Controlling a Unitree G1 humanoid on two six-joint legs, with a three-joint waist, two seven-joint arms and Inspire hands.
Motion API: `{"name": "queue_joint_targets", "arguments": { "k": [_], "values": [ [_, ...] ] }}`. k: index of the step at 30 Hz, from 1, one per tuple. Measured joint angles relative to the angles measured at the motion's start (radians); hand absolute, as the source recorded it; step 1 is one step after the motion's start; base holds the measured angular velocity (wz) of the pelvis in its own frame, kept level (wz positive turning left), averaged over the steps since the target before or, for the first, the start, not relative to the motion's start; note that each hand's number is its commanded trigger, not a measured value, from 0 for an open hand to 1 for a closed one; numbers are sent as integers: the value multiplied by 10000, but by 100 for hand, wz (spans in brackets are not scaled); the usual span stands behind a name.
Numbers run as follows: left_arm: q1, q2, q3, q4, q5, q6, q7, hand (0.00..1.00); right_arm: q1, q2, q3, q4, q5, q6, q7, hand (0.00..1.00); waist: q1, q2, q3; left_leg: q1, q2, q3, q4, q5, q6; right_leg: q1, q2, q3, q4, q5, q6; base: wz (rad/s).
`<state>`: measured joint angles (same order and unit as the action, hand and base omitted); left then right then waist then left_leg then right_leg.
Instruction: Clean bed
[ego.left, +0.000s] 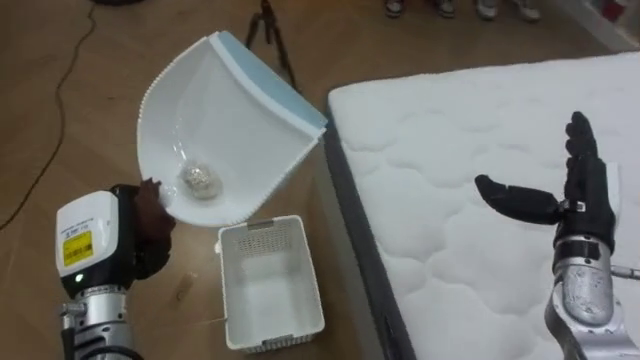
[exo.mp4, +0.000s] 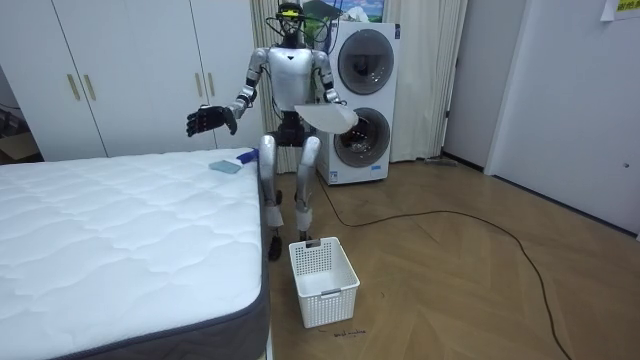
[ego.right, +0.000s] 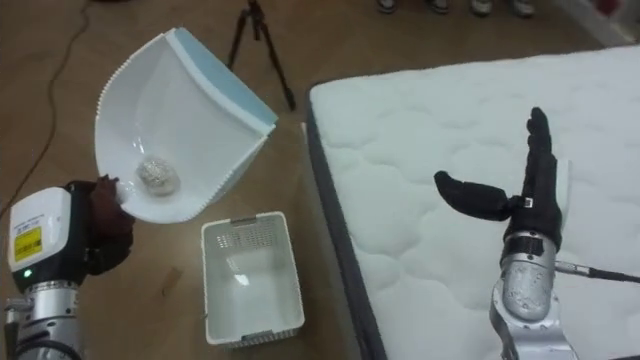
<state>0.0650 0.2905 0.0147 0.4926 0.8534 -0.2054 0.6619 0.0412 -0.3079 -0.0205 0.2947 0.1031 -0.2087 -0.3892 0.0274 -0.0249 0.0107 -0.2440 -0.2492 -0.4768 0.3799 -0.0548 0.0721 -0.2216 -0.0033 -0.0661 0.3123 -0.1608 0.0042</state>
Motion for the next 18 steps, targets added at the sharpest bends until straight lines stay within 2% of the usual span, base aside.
{"name": "queue_joint_targets", "arguments": {
  "k": [1,2,3,8,10,14,18],
  "values": [
    [-25,27,-11,-1,29,-35,-80,100,126,-21,-19,0,23,9,1,0,-159,18,28,-332,559,1886,197,-191,274,74,-138,-544,140,289,-92,135],
    [27,59,-12,23,27,-42,-158,100,313,13,7,0,29,36,113,0,-116,-12,59,-406,1028,3049,313,-448,326,75,-155,-718,367,192,-204,120],
    [97,64,-8,23,26,-35,-183,100,387,0,7,-2,27,38,335,0,13,-4,64,-457,1350,3648,332,-625,206,125,-138,-827,433,62,-258,60],
    [101,87,-7,7,17,-17,-498,100,383,-64,8,-14,1,43,996,0,71,21,64,-400,1304,3521,-50,-613,170,325,-118,-947,217,-21,-295,25],
    [94,85,-11,6,14,-1,-567,100,402,-66,7,-17,1,44,1092,0,19,30,61,-395,1284,3415,-69,-599,265,433,-104,-1031,125,0,-340,17],
    [33,86,-45,45,16,178,-640,100,386,-76,92,-7,44,43,1179,0,85,-11,75,-407,1254,3353,57,-796,356,436,-111,-970,156,-137,-329,7],
    [-115,88,-94,856,15,466,-633,100,372,-111,672,371,-116,21,1229,0,126,3,110,-529,1272,3329,494,-1207,364,471,-43,-849,350,-380,-335,0]
  ]
}}
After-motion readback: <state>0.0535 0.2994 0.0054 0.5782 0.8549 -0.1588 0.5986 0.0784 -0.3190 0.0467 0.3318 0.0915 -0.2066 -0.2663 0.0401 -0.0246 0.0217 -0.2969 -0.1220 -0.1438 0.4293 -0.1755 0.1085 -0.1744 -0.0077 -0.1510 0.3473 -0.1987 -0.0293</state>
